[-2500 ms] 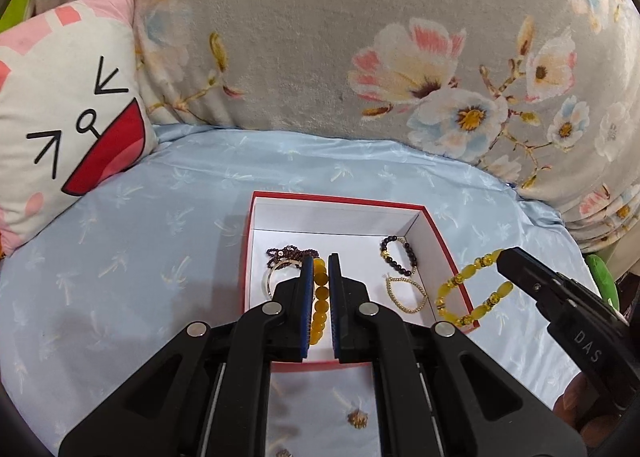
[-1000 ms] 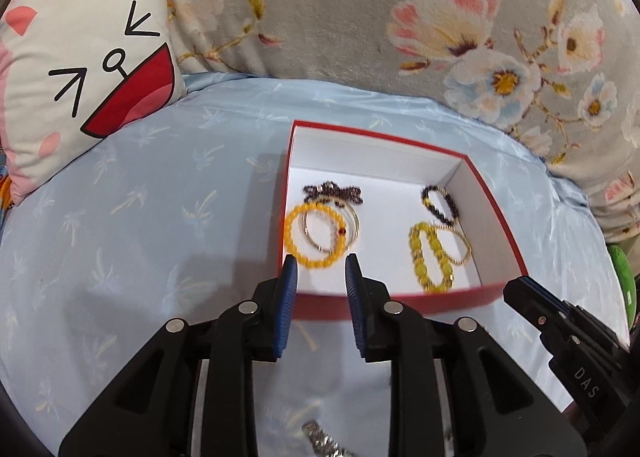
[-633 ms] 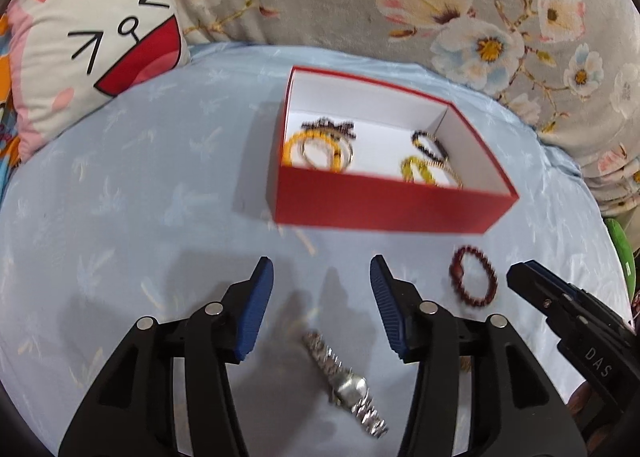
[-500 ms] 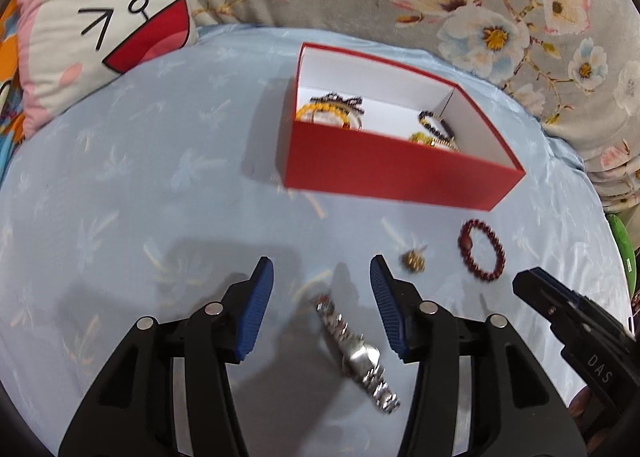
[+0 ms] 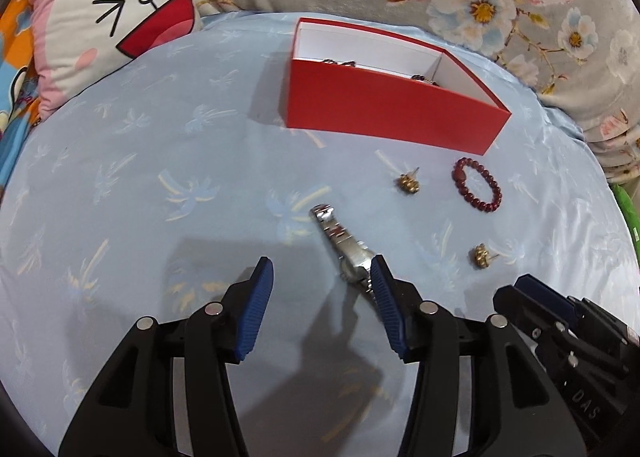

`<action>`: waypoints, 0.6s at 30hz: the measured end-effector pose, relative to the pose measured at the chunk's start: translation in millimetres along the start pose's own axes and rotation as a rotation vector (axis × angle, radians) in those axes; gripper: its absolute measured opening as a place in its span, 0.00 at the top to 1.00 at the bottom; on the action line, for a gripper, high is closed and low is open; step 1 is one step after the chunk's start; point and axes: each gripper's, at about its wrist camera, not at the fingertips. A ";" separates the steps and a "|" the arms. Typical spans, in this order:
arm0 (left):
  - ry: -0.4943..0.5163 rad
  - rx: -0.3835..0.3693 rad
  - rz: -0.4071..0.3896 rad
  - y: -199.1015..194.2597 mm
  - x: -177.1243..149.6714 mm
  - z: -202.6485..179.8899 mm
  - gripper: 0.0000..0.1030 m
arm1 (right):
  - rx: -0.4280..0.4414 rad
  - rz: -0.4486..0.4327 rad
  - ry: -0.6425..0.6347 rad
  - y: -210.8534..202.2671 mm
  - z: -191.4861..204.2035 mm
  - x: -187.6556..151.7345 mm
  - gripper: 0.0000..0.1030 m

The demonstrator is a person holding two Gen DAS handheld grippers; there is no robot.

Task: Organize jewelry
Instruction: 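Move the left tool to the silver watch and grasp its band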

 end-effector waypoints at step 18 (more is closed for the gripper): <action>0.032 -0.043 0.010 -1.1 -13.9 -24.7 0.42 | -0.041 -0.017 0.004 -10.9 -5.1 -15.9 0.68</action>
Point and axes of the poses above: each gripper's, at about its wrist camera, not at the fingertips, and y roughly the way its jaws point, z to its left, x to its top, and after that the axes turned 6 degrees about y, right-handed
